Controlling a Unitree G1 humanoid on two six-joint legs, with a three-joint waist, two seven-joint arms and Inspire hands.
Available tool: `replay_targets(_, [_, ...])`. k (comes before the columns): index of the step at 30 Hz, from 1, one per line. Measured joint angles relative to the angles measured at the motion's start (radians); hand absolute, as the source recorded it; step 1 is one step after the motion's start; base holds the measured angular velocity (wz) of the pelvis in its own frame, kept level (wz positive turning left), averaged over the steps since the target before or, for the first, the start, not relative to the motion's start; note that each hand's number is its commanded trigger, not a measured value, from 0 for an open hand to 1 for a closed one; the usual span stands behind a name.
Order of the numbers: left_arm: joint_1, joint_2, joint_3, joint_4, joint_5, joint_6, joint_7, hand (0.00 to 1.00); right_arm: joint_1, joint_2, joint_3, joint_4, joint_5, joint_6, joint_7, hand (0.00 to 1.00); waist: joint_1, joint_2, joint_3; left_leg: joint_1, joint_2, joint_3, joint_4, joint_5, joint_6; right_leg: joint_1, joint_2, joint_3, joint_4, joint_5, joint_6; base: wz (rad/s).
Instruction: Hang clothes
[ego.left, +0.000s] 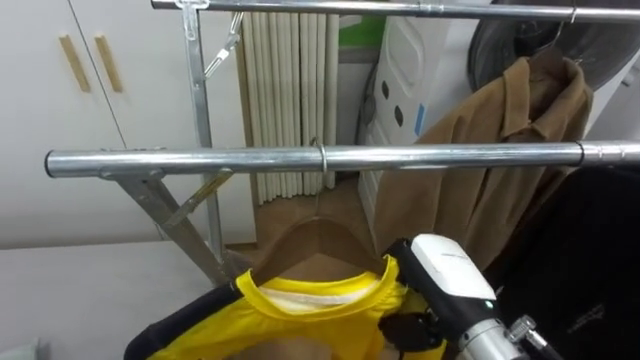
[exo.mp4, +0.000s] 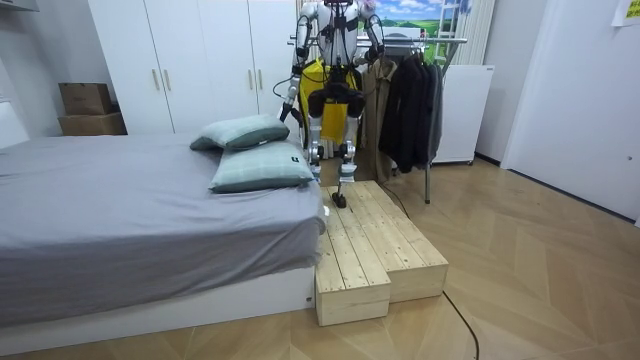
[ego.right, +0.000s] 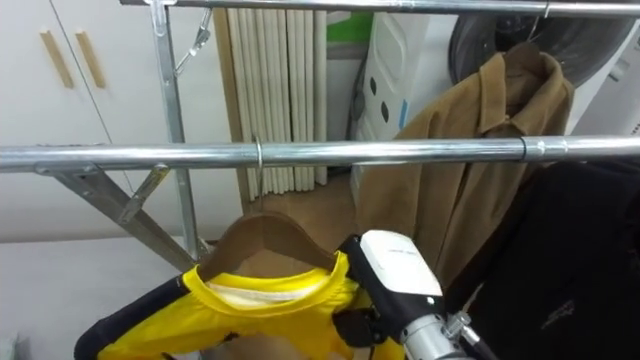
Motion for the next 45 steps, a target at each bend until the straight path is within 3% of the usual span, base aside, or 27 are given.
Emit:
replay_targets(5, [0.004, 0.000, 0.000, 0.002, 0.008, 0.000, 0.002, 0.00, -0.006, 0.016, 0.007, 0.079, 0.085, -0.031, -0.002, 1.00, 0.000, -0.001, -0.0010, 0.012, 0.000, -0.011, 0.003, 0.000, 0.000, 0.019, 0.002, 0.004, -0.002, -0.010, 0.000, 0.07])
replay_targets(12, [0.006, 0.000, 0.001, 0.002, 0.008, 0.000, 0.012, 0.00, -0.007, 0.041, 0.011, 0.121, 0.115, -0.045, -0.004, 1.00, 0.000, -0.005, -0.0045, 0.011, -0.003, -0.011, 0.004, 0.001, -0.001, 0.018, 0.000, 0.005, -0.001, -0.009, 0.003, 0.00])
replay_targets(19, [0.013, -0.010, 0.001, 0.001, 0.008, 0.000, 0.024, 0.00, -0.009, 0.055, 0.013, 0.179, 0.124, -0.071, -0.039, 1.00, 0.000, 0.001, -0.0019, 0.027, -0.006, -0.013, 0.002, 0.000, 0.001, 0.035, -0.003, 0.003, -0.001, -0.013, 0.008, 0.00])
replay_targets(20, [0.013, -0.011, 0.001, -0.001, 0.008, 0.000, 0.025, 0.00, -0.010, 0.057, 0.013, 0.181, 0.123, -0.071, -0.039, 0.96, 0.000, 0.002, -0.0015, 0.026, -0.007, -0.014, 0.001, 0.000, 0.001, 0.033, -0.004, 0.003, -0.001, -0.012, 0.009, 0.00])
replay_targets(21, [0.013, -0.011, 0.001, -0.002, 0.008, 0.000, 0.025, 0.00, -0.010, 0.058, 0.013, 0.182, 0.123, -0.072, -0.040, 0.71, 0.000, 0.002, -0.0014, 0.025, -0.007, -0.013, 0.001, -0.001, 0.002, 0.033, -0.004, 0.003, -0.001, -0.012, 0.009, 0.00])
replay_targets(22, [0.013, -0.012, 0.001, -0.003, 0.008, 0.000, 0.025, 0.00, -0.010, 0.058, 0.013, 0.186, 0.123, -0.074, -0.044, 0.27, 0.000, 0.003, -0.0015, 0.026, -0.007, -0.013, -0.001, -0.001, 0.003, 0.035, -0.004, 0.003, -0.001, -0.012, 0.010, 0.00])
replay_targets(23, [0.014, -0.012, 0.002, -0.004, 0.008, 0.001, 0.025, 0.00, -0.010, 0.058, 0.013, 0.188, 0.123, -0.074, -0.048, 0.00, 0.000, 0.003, -0.0015, 0.026, -0.007, -0.013, -0.003, -0.002, 0.004, 0.036, -0.005, 0.003, -0.001, -0.012, 0.010, 0.00])
replay_targets(28, [0.022, -0.015, 0.000, -0.019, 0.009, 0.004, 0.026, 0.00, -0.011, 0.059, 0.008, 0.217, 0.126, -0.070, -0.064, 0.00, 0.000, 0.005, -0.0017, 0.031, -0.009, -0.015, -0.001, -0.003, 0.005, 0.036, -0.011, -0.016, -0.002, -0.008, 0.006, 0.02])
replay_targets(32, [0.021, -0.018, 0.001, -0.021, 0.009, 0.004, 0.028, 0.00, -0.007, 0.066, -0.016, 0.243, 0.130, -0.032, -0.062, 0.00, 0.000, 0.009, 0.0005, 0.028, -0.009, -0.019, -0.006, -0.003, 0.006, 0.031, -0.013, -0.027, -0.003, -0.009, 0.002, 0.02])
replay_targets(45, [0.022, -0.022, 0.002, -0.017, 0.009, 0.004, 0.027, 0.00, -0.011, 0.066, -0.025, 0.220, 0.151, -0.019, -0.023, 0.00, 0.000, 0.009, -0.0037, 0.029, -0.009, -0.019, -0.017, -0.002, 0.005, 0.024, -0.013, -0.027, -0.001, -0.020, -0.011, 0.00])
